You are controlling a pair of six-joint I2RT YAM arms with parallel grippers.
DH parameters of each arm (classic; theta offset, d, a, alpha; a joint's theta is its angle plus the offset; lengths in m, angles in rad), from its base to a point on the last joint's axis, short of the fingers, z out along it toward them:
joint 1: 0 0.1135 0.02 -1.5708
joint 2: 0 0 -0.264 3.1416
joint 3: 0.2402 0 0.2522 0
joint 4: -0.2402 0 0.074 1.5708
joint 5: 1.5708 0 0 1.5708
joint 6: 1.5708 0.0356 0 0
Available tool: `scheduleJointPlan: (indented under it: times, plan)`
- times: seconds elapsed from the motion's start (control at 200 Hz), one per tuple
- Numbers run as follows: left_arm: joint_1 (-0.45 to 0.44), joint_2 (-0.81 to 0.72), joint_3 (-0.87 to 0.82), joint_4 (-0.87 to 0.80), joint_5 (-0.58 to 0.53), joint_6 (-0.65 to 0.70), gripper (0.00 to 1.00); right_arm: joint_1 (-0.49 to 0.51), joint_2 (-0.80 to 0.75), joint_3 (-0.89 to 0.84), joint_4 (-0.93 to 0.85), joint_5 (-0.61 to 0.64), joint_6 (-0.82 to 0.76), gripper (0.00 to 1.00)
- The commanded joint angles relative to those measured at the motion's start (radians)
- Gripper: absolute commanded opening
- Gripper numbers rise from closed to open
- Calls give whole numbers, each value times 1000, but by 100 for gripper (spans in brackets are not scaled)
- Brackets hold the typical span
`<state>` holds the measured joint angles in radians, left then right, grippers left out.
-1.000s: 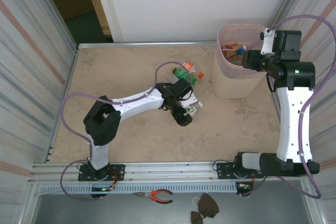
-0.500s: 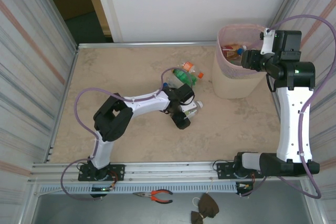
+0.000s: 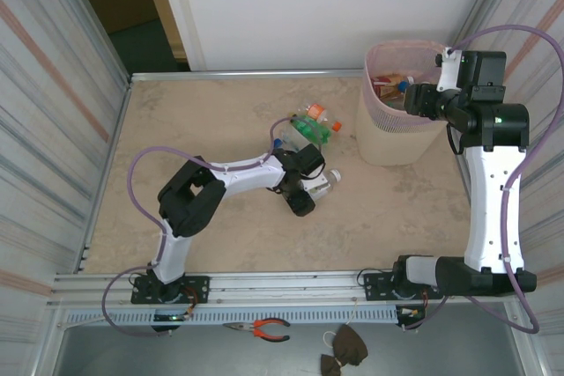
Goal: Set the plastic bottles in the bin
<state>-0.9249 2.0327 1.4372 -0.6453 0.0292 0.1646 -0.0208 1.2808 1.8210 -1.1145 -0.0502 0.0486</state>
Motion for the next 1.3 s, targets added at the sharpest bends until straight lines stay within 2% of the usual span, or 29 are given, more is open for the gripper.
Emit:
scheduleJointPlan:
  times: [0.0,0.17,0.426,0.641,0.927,1.132,1.298]
  plan:
    - [-6,-23,-18,15,-3,30,65,5,-33,17,-1,13,11,63]
    - [-8,-77,-29,21,20,41,57,5,-64,-2,19,1,33,63]
    - [-8,-245,-76,111,111,38,56,5,-161,-103,111,-123,79,63]
    - [-5,-391,-83,215,176,18,56,5,-286,-243,343,-346,161,64]
    - [17,-559,-62,349,413,-5,54,8,-476,-432,742,-629,279,66]
    - [30,-667,-57,469,547,-36,52,39,-567,-509,973,-733,323,72]
    - [31,-732,-47,567,655,-61,50,90,-585,-520,1070,-791,360,80]
